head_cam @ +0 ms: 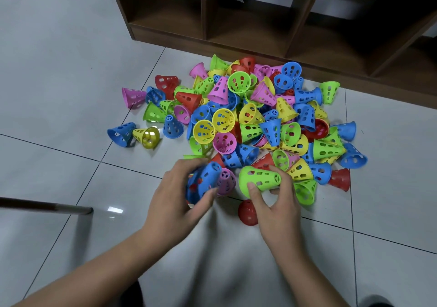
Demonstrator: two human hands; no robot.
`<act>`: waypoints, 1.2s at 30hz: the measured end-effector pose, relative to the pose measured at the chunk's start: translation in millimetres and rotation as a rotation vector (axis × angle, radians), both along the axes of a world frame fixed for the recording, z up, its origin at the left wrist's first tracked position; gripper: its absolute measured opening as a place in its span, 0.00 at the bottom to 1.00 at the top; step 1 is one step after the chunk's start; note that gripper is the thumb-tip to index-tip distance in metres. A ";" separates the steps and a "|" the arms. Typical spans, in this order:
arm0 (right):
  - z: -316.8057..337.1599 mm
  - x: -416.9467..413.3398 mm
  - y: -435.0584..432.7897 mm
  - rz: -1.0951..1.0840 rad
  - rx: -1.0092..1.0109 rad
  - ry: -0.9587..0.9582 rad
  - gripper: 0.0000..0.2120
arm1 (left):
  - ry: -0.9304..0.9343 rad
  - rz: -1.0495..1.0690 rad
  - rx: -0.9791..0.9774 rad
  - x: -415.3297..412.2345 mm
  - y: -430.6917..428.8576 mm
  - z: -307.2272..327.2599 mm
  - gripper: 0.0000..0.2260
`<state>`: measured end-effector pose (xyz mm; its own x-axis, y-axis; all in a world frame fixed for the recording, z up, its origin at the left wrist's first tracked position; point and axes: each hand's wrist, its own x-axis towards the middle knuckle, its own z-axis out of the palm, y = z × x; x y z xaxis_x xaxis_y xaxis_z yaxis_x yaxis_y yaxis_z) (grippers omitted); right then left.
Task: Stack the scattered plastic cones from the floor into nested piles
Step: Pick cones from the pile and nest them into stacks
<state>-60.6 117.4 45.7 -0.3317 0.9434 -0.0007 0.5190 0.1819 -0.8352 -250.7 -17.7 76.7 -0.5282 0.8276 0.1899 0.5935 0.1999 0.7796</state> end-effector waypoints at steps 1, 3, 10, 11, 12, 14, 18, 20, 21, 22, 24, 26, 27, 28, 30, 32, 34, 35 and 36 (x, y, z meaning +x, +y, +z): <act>6.3 -5.6 -1.5 0.020 0.010 0.022 0.26 | -0.016 0.036 -0.004 -4.0 0.1 -0.5 0.24; 13.9 -19.4 -4.5 0.069 0.042 0.051 0.27 | -0.045 0.087 -0.021 -10.1 -0.2 -4.3 0.23; -17.6 -50.9 -9.3 0.335 0.169 -0.172 0.25 | -0.072 0.054 -0.133 -17.2 -7.1 -40.5 0.21; -25.0 -51.1 -9.3 0.361 0.176 -0.197 0.24 | -0.069 0.060 -0.152 -19.7 -8.4 -46.7 0.20; -31.3 -50.4 -9.4 0.377 0.174 -0.219 0.24 | -0.058 0.055 -0.170 -22.4 -9.7 -52.6 0.20; -40.8 -48.1 -9.1 0.386 0.158 -0.255 0.25 | -0.038 0.014 -0.200 -27.9 -12.3 -62.2 0.19; -49.6 -40.6 -9.0 0.360 0.155 -0.283 0.30 | -0.091 -0.052 -0.202 -40.7 -16.8 -68.4 0.21; -54.7 -30.5 -9.7 0.326 0.156 -0.313 0.31 | -0.108 -0.044 -0.183 -50.8 -17.7 -67.7 0.23; -58.1 -23.6 -10.0 0.306 0.161 -0.340 0.31 | -0.098 -0.021 -0.172 -58.3 -16.2 -68.1 0.23; -61.5 -15.7 -10.5 0.281 0.161 -0.381 0.30 | -0.081 0.014 -0.165 -67.3 -13.3 -68.9 0.22; -69.0 0.4 -11.9 0.230 0.140 -0.487 0.30 | -0.026 0.092 -0.175 -88.6 -4.6 -72.9 0.17; -78.0 14.7 -14.0 0.201 0.126 -0.552 0.33 | 0.071 0.130 -0.214 -111.8 4.5 -80.5 0.14; -82.2 19.9 -15.1 0.191 0.113 -0.570 0.34 | 0.113 0.134 -0.244 -123.4 8.7 -84.1 0.15; -86.1 23.8 -16.5 0.186 0.094 -0.585 0.36 | 0.139 0.142 -0.280 -135.1 12.2 -87.4 0.17; -93.7 29.0 -19.1 0.181 0.036 -0.590 0.36 | 0.185 0.162 -0.344 -154.8 17.3 -93.0 0.20; -98.6 30.9 -20.2 0.177 -0.032 -0.553 0.33 | 0.234 0.174 -0.402 -171.2 20.3 -100.0 0.24; -100.5 31.8 -19.9 0.181 -0.057 -0.519 0.29 | 0.238 0.191 -0.474 -183.6 21.5 -106.1 0.28; -100.8 32.2 -18.8 0.186 -0.055 -0.507 0.27 | 0.228 0.197 -0.512 -187.7 21.2 -108.5 0.29; -100.5 32.4 -17.4 0.190 -0.051 -0.494 0.25 | 0.223 0.195 -0.545 -190.7 20.3 -110.7 0.31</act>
